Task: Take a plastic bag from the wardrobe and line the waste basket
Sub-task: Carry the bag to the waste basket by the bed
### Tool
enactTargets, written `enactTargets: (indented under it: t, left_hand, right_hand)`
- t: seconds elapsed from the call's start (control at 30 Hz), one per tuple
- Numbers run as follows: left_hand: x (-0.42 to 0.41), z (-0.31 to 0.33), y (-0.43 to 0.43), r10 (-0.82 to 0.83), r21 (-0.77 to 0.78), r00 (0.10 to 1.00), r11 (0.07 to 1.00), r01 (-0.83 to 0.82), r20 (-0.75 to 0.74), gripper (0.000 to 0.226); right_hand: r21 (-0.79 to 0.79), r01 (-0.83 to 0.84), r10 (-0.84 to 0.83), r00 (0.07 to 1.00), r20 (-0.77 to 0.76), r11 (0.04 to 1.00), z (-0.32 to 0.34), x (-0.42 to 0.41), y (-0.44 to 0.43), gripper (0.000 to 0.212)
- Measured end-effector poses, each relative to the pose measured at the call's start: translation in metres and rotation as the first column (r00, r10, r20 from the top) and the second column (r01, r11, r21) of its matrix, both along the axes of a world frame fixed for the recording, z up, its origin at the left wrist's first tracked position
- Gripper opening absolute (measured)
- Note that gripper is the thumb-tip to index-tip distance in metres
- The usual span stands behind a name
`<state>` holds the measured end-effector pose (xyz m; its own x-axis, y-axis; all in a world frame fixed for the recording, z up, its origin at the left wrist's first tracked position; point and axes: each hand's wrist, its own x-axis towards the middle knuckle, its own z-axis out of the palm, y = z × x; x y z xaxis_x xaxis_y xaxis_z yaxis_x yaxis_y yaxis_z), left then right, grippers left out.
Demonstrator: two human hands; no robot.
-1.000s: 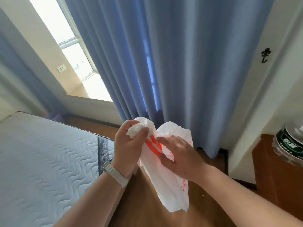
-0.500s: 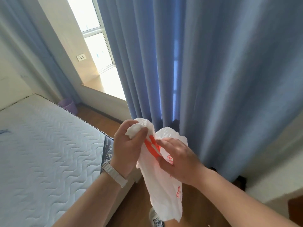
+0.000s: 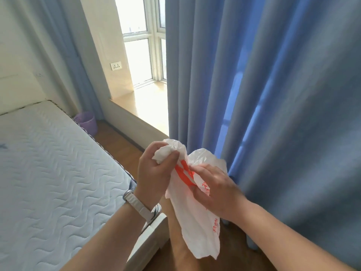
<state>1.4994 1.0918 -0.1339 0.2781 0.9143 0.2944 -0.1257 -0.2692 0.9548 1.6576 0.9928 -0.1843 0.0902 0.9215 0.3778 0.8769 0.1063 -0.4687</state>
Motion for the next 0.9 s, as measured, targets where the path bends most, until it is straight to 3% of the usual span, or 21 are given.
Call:
enactTargets:
  t: [0.13,0.5,0.8,0.9]
  left_hand:
    - [-0.014,0.002,0.036,0.074,0.004,0.997,0.997,-0.074,-0.008,0.022]
    - [-0.014,-0.003,0.13,0.355,0.04,0.931,0.935,-0.353,-0.09,0.015]
    - [0.063,0.014,0.221,0.536,0.07,0.833,0.844,-0.532,-0.138,0.023]
    - [0.086,0.019,0.246,0.586,0.069,0.8,0.81,-0.583,-0.124,0.013]
  right_hand:
    - [0.005,-0.095,0.095,0.995,0.001,0.995,0.001,-0.004,0.055,0.047]
    - [-0.02,-0.362,0.361,0.931,-0.051,0.932,-0.015,0.01,0.202,0.045]
    - [0.017,-0.515,0.515,0.855,-0.064,0.857,-0.012,0.081,0.338,0.045]
    - [0.07,-0.541,0.545,0.835,-0.073,0.838,-0.009,0.103,0.375,0.043]
